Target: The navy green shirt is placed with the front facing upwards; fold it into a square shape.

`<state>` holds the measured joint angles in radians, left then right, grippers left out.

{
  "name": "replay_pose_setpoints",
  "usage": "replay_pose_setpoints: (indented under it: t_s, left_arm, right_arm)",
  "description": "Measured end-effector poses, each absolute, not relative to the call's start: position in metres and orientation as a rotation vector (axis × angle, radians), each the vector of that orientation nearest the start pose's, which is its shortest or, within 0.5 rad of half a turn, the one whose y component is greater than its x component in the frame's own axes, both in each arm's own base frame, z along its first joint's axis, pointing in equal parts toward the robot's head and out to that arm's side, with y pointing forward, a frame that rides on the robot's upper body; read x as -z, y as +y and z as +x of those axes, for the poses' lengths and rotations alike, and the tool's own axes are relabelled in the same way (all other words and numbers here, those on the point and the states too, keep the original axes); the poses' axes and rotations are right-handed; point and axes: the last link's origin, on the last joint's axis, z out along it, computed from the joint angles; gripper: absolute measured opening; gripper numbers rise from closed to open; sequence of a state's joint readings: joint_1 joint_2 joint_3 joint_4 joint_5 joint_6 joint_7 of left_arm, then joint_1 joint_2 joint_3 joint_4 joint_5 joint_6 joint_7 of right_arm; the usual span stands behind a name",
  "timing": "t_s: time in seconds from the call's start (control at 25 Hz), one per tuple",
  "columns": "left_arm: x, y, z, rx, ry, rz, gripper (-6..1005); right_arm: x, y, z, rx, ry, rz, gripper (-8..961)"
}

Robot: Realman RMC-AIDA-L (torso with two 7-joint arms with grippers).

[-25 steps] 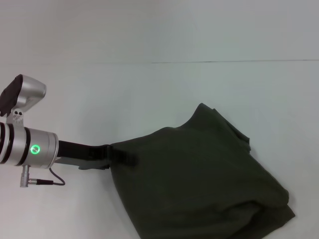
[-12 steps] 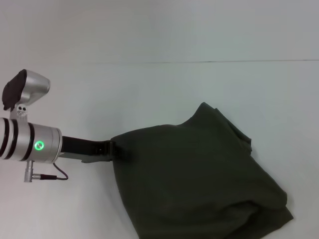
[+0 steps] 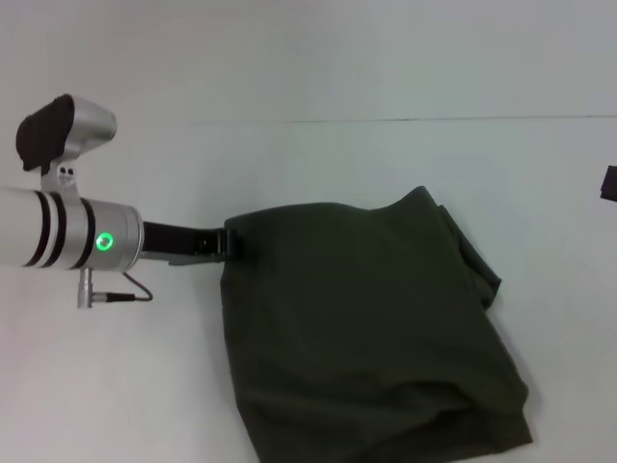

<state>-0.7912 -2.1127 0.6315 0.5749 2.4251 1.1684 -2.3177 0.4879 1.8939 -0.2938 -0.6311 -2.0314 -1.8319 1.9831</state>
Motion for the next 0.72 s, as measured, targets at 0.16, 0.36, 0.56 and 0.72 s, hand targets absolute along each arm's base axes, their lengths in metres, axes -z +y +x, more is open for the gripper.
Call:
replay_pose_setpoints:
  t_s: [0.16,0.36,0.56,0.72]
  left_arm:
    - [0.033,0.413,-0.241,0.339,-1.575,-2.239,83]
    - [0.031,0.422,-0.241,0.345,-1.532,-2.197,83]
    - [0.032,0.429,-0.238,0.367,-1.501,-2.162,82]
    - [0.035,0.431,-0.237,0.376,-1.484,-2.142,82]
  right_arm:
    - [-0.110,0.313,0.301,-1.107,1.406,-2.346,787]
    - [-0.104,0.314,0.299,-1.124,1.411,-2.353,787]
    - [-0.099,0.315,0.297,-1.133,1.402,-2.363,787]
    - [-0.094,0.316,0.295,-1.122,1.405,-2.375,786]
